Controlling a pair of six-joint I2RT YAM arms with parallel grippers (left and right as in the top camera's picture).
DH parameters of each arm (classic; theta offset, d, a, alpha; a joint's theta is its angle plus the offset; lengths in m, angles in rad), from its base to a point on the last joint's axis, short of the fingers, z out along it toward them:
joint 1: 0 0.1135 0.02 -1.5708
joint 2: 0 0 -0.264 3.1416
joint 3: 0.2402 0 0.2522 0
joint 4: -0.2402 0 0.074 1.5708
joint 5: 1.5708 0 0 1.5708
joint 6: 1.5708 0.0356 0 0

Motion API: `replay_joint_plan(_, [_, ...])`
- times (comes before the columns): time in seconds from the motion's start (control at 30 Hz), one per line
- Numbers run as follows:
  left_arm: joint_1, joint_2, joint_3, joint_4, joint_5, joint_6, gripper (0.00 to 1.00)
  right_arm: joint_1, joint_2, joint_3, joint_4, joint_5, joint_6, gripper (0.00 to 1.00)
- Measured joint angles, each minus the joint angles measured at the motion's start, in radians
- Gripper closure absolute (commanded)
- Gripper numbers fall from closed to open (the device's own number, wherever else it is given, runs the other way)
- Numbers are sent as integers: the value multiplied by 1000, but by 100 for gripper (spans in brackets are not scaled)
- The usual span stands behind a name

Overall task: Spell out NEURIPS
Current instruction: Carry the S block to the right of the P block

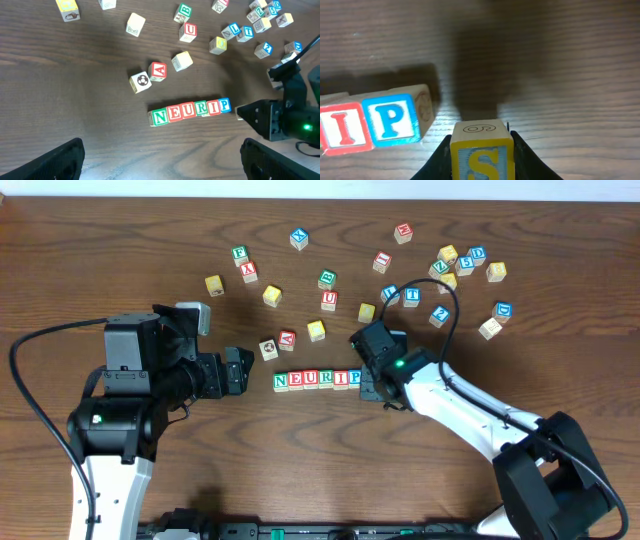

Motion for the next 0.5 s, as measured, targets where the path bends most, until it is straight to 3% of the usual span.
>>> replay_joint_plan(0.5, [0,0,0,0,0,0,2,21,1,-6,65,76,10,74])
